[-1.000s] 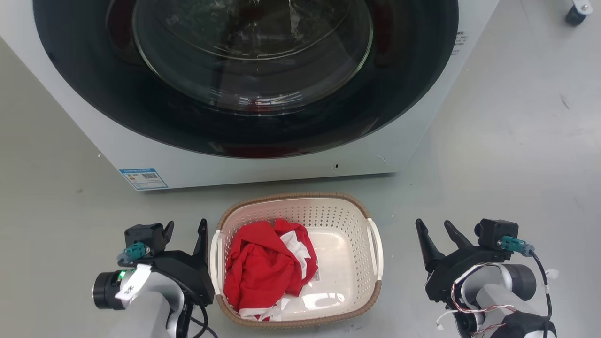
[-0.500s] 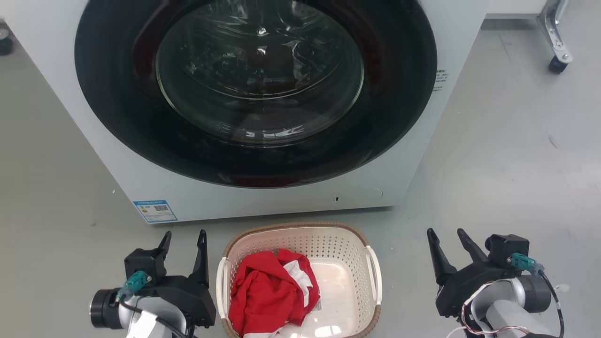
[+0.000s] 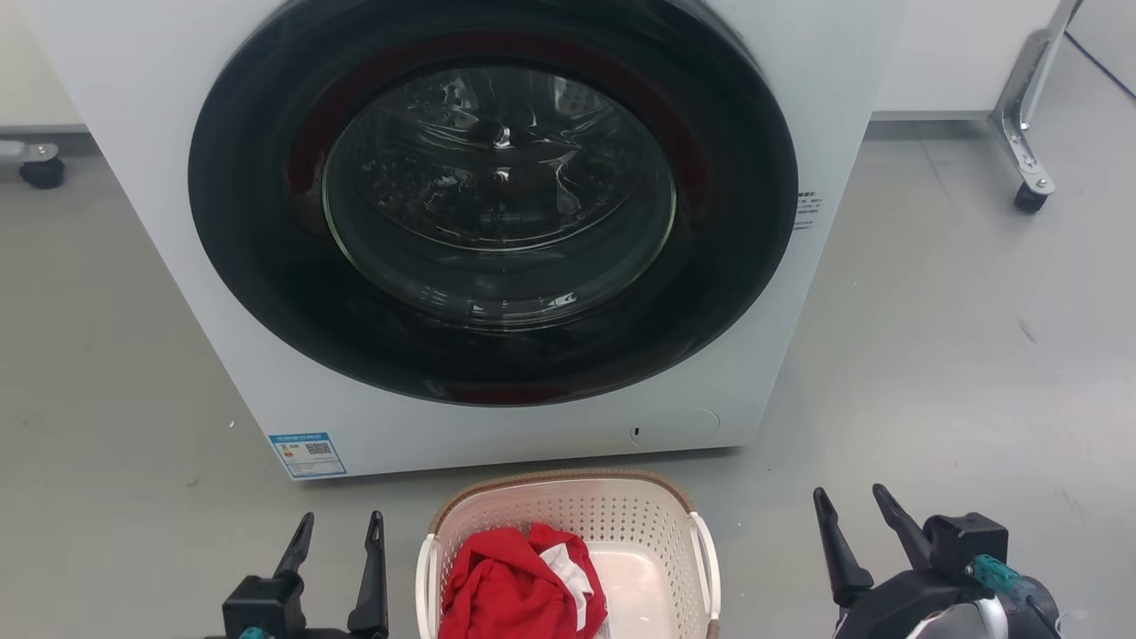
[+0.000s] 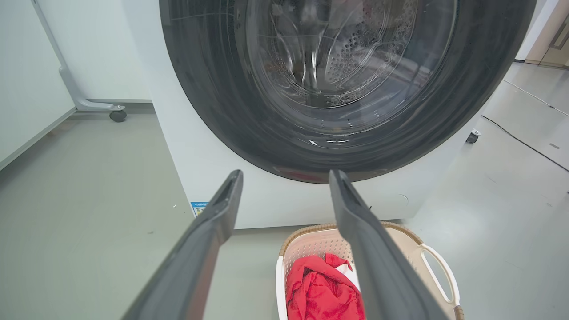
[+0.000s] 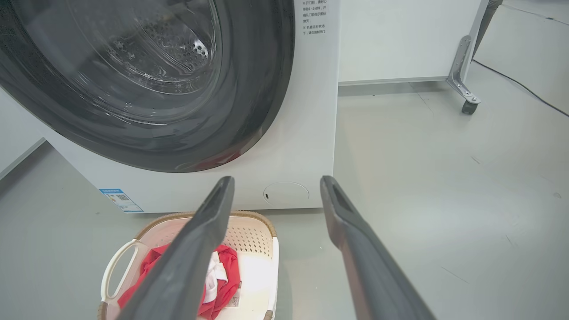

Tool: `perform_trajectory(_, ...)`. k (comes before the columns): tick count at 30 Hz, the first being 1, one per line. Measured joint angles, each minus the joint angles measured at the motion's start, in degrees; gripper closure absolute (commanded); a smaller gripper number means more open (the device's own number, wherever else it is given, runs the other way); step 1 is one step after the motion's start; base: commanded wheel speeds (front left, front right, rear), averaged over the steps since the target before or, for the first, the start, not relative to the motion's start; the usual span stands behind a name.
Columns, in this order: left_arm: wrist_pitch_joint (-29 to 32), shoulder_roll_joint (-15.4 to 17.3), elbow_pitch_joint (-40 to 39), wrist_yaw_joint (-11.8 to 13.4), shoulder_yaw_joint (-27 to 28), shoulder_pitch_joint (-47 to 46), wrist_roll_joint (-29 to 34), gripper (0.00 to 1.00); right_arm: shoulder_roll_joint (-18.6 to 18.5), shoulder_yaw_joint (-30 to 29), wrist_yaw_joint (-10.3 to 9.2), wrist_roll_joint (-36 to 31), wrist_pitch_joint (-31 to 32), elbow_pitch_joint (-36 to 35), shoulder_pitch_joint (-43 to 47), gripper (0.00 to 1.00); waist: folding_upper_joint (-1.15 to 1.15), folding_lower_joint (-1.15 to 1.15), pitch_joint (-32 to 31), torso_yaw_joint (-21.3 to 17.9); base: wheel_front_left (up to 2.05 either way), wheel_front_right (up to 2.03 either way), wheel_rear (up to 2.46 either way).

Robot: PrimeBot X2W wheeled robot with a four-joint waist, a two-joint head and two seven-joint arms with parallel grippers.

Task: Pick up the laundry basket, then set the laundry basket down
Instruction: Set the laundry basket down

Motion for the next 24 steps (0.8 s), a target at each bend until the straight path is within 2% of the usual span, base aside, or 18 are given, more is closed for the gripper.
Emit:
perform_trajectory(11,0.0,-0.3,-8.5,1.0,1.8,8.4,1.1,0.0,-1.6,-2.8,-2.01,-2.8,0.0,-10.1,8.6,0.0,0.0,0.0,-3.7,0.2,0.0,0.0,0.0)
perform_trajectory(24,0.0,-0.6,-13.4,1.4,3.2,12.6,1.7,0.0,-2.5,-5.5,-2.71,-6.0,0.0,-18.3,14.9,0.0,0.01,0.01,-4.6,0.4,0.0,0.0,0.0)
